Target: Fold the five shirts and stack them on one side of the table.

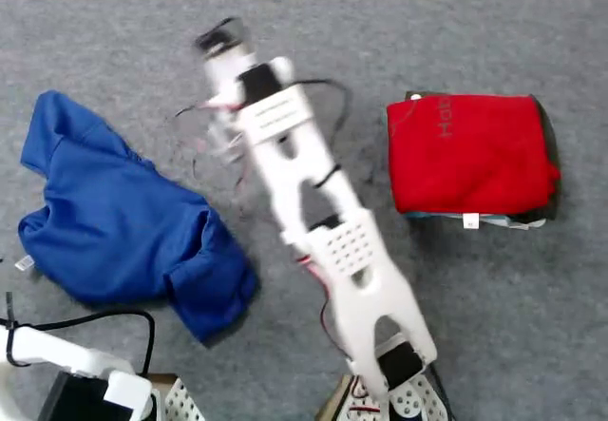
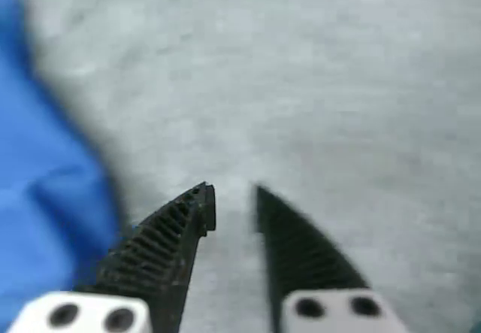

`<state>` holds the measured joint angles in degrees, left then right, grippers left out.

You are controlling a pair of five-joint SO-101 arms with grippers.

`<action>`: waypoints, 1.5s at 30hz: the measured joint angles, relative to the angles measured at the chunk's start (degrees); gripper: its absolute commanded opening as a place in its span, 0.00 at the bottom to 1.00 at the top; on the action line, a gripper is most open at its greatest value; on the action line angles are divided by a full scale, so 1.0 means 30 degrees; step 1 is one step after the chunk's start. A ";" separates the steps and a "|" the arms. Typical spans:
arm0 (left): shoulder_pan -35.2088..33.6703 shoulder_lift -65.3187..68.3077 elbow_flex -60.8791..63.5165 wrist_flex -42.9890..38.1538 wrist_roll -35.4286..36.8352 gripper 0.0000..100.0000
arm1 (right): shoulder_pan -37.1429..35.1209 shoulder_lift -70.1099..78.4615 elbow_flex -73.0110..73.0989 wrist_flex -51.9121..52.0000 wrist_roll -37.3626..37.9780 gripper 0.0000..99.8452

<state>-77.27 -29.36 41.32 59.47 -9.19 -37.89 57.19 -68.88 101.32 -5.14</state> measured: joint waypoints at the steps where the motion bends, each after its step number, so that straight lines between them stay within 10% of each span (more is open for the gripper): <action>1: -0.0088 0.0000 -0.0059 0.0000 0.0000 0.28 | -0.0733 -0.0117 0.0381 0.0000 0.0000 0.34; 10: -0.0117 0.0000 -0.0059 0.0000 0.0000 0.28 | -0.5597 -0.0352 0.3399 -0.0059 -0.0967 0.32; 16: -0.0117 0.0000 -0.0059 0.0000 0.0000 0.28 | -0.5626 -0.0176 0.4923 -0.0879 -0.1319 0.00; 22: -0.0117 0.0000 -0.0059 0.0000 0.0000 0.28 | -0.3077 -0.0117 0.4894 -0.0469 -0.1348 0.00; 34: 0.0117 0.0000 -0.0059 0.0000 0.0059 0.28 | 0.6476 0.0000 0.1612 -0.0293 0.1172 0.06; 40: 0.1143 0.0000 -0.0059 0.0000 0.0176 0.28 | 0.7121 0.0000 0.0498 -0.0498 0.1875 0.40; 45: 0.1260 0.0000 -0.0059 0.0000 0.0176 0.28 | 0.7033 0.0000 -0.2579 -0.0029 0.1846 0.35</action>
<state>-73.49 -29.36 41.14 59.47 -8.66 -16.79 57.19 -76.62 101.23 0.40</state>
